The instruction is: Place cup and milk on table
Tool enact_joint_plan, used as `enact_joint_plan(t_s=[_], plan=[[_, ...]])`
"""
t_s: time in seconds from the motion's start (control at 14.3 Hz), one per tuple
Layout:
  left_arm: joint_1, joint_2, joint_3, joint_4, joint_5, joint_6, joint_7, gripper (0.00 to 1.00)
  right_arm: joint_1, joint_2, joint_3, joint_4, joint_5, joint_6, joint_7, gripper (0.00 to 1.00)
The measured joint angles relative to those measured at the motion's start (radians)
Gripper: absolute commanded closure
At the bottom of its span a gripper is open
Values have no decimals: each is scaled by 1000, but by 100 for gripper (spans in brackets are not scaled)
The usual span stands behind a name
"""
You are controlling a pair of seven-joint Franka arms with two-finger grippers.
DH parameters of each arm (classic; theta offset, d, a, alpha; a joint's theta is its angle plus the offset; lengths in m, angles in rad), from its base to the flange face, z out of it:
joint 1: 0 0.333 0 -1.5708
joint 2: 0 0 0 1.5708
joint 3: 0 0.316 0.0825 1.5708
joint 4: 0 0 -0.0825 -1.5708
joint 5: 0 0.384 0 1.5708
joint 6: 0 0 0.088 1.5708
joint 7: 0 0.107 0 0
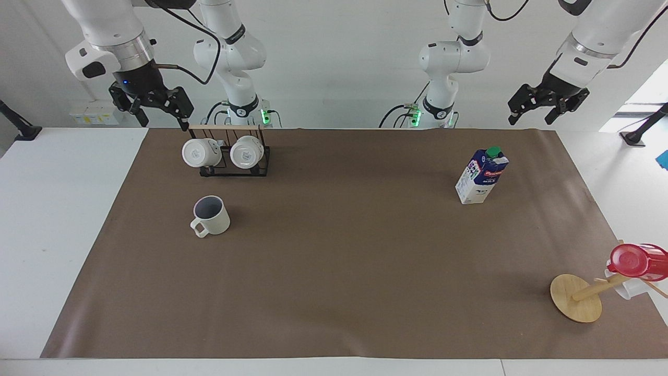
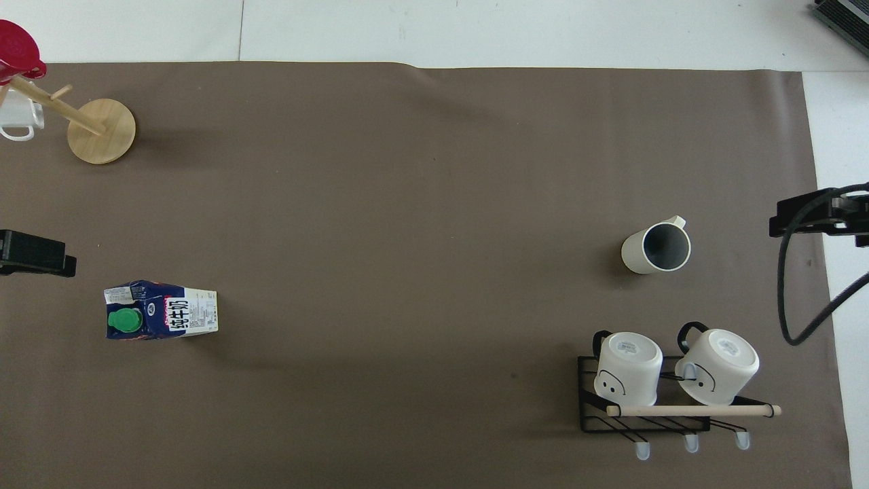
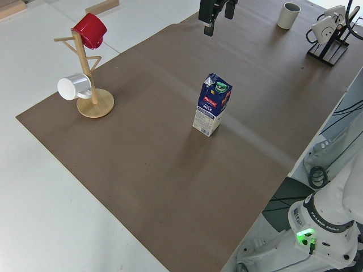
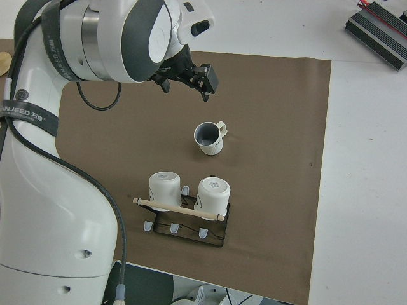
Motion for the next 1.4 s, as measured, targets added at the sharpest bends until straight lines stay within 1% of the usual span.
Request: enact_joint_plan(t_s=[1.4], plan=[[0,0,0,0,0,0,0,0,0,-7,-3,-21,0,0,0,0]])
